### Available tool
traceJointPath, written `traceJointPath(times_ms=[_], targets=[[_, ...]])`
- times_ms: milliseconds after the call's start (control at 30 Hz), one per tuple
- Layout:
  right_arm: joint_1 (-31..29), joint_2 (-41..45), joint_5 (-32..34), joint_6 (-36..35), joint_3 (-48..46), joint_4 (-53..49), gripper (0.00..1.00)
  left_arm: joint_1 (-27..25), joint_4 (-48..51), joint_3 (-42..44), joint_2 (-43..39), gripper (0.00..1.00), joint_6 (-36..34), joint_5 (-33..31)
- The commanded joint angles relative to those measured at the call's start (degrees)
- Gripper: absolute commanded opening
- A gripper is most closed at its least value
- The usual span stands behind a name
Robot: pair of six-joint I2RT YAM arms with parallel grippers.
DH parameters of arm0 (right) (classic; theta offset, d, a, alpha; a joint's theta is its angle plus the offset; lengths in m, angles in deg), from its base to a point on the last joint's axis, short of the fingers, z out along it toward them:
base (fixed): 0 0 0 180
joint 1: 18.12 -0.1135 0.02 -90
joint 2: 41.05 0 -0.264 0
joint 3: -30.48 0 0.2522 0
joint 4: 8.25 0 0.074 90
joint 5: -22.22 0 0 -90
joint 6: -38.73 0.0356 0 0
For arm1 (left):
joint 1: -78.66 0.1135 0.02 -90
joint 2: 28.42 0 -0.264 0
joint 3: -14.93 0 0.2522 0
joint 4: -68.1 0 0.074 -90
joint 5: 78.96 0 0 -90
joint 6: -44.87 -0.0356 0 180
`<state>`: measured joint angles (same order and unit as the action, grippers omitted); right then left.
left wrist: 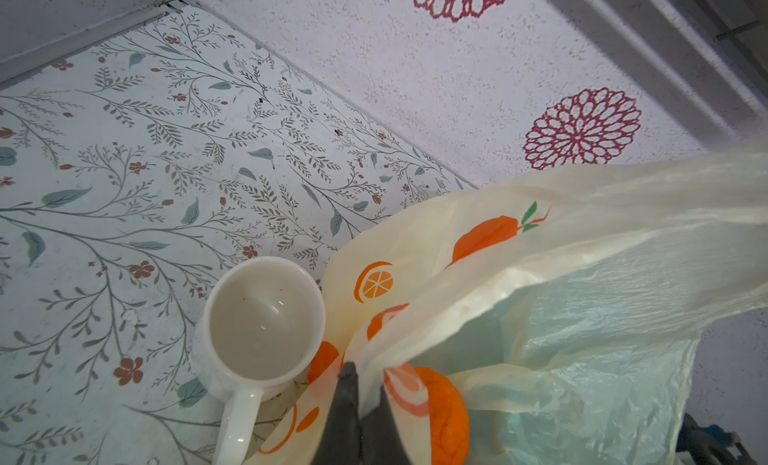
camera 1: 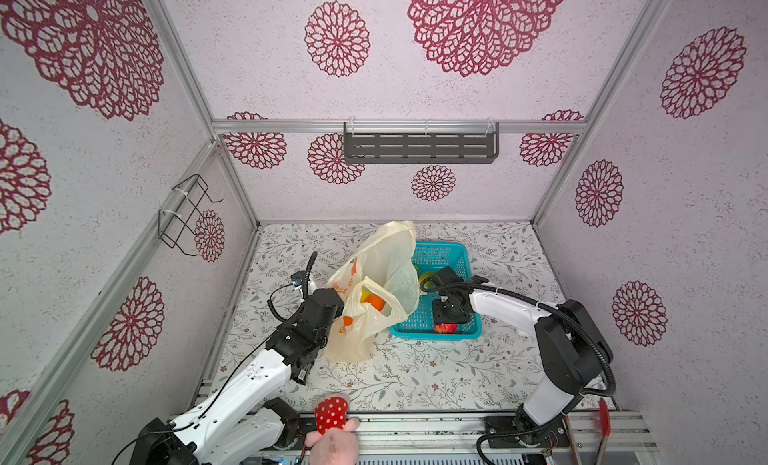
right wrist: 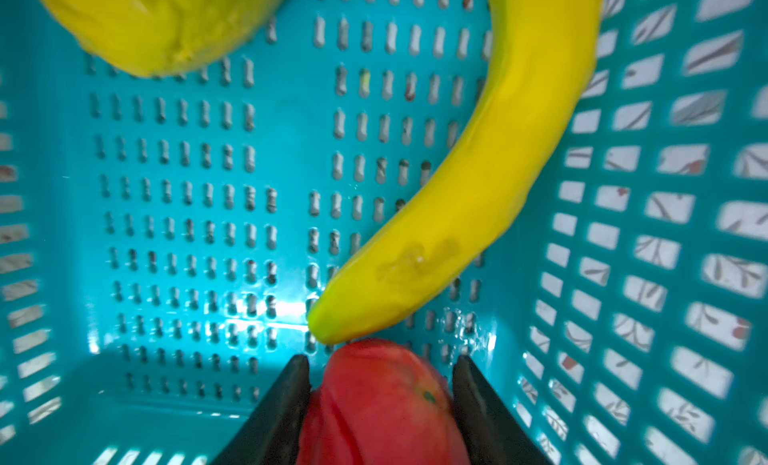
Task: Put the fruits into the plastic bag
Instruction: 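Return the right gripper to the basket and grasp the red apple, then lift the red apple into the bag opening and release it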
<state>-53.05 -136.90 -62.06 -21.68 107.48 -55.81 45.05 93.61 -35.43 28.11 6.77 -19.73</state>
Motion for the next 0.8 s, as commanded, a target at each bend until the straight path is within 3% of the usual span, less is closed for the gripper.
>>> traceJointPath(times_ms=[0, 200, 367, 533, 767], targets=[[-0.3, 6.2, 0.1, 0.3, 3.8, 1.0, 0.39, -0.3, 0.4, -1.7, 0.8, 0.0, -0.5, -0.8], [-2.6, 13.3, -0.1, -1.7, 7.1, 7.9, 0.37, -0.1, 1.6, -2.9, 1.3, 0.0, -0.6, -0.7], [-6.2, 14.9, -4.3, -4.4, 8.9, 16.7, 0.37, -0.1, 1.7, -3.1, 1.0, 0.0, -0.6, -0.9], [-9.3, 9.8, -7.8, -3.9, 11.5, 23.5, 0.37, 0.0, 2.1, -3.1, 0.6, 0.0, -0.7, -1.1], [-12.0, 0.4, -9.4, -4.1, 16.7, 24.1, 0.37, -0.1, 3.0, -2.9, -1.2, 0.0, -0.4, -1.3]])
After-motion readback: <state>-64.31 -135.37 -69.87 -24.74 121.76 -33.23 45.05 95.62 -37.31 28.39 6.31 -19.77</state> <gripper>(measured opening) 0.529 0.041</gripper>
